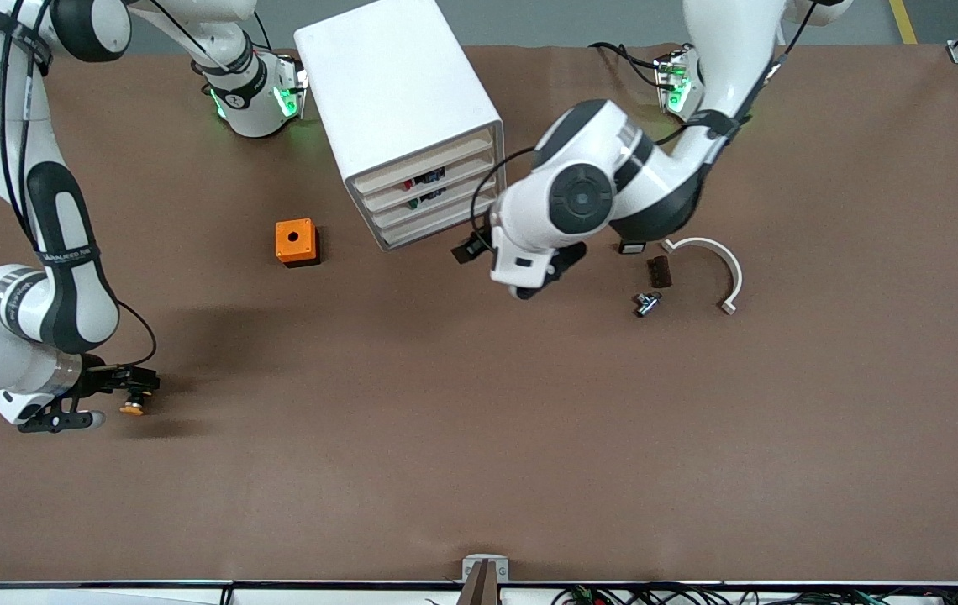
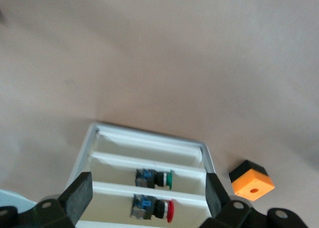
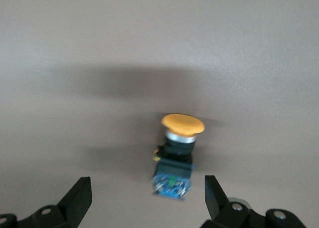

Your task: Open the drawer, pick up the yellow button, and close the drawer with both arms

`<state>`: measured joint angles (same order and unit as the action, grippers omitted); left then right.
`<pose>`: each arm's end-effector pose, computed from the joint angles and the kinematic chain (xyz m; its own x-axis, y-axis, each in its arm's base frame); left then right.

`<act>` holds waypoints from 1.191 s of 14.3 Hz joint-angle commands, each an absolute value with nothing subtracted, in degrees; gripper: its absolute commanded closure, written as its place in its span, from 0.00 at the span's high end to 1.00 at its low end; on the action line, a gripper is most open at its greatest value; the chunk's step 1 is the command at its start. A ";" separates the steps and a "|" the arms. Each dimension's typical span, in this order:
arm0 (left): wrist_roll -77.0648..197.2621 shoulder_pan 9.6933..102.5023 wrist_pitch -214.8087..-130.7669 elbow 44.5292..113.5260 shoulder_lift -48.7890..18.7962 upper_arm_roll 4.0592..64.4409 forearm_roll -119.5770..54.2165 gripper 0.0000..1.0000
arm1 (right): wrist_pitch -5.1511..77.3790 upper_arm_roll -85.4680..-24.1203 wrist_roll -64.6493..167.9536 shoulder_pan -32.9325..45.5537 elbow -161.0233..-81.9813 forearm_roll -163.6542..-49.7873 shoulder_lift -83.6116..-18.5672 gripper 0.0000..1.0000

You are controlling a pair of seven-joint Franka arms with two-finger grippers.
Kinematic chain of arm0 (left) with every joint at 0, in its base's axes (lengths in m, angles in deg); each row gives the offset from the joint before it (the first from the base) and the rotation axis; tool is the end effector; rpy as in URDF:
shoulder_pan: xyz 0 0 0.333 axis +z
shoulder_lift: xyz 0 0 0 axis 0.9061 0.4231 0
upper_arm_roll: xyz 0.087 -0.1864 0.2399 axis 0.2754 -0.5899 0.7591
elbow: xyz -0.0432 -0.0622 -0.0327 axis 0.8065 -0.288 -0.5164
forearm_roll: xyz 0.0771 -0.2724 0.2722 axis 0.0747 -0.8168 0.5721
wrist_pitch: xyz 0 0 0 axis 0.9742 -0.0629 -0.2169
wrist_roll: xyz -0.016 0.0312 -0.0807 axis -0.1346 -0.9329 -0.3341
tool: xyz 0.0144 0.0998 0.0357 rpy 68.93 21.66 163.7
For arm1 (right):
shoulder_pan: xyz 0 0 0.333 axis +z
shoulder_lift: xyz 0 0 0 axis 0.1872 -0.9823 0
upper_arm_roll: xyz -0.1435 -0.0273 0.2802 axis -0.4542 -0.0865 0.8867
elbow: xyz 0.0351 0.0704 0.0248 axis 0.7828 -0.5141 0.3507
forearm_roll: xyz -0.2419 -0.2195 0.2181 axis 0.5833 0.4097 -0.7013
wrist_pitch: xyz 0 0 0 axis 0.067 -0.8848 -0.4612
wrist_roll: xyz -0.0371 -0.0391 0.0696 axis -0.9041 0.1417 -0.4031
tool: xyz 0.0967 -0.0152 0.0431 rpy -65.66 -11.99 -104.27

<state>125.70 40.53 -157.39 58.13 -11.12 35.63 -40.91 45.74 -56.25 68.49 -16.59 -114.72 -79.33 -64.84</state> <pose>0.5288 -0.4474 0.4293 0.7257 0.5363 -0.4310 0.6022 -0.7981 0.0210 0.6737 -0.1349 0.2444 0.9956 0.0831 -0.0443 0.0794 -0.9937 -0.0788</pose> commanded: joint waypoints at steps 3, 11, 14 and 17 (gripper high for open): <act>109.34 49.13 -143.47 57.45 -18.54 35.44 -35.82 1.00 | 39.42 -56.11 68.77 -13.87 -116.26 -79.46 -55.50 1.00; 82.51 63.02 -132.27 59.73 -27.07 35.44 -28.70 1.00 | 35.99 -56.11 66.57 -11.33 -120.47 -79.45 -44.52 1.00; 74.06 68.47 -132.27 64.03 -32.16 35.44 -28.70 1.00 | 32.65 -56.11 64.30 -10.61 -122.32 -79.37 -38.81 1.00; 65.10 72.44 -132.27 67.73 -35.77 36.05 -28.00 1.00 | 28.00 -56.11 59.82 -8.77 -122.68 -77.80 -33.44 1.00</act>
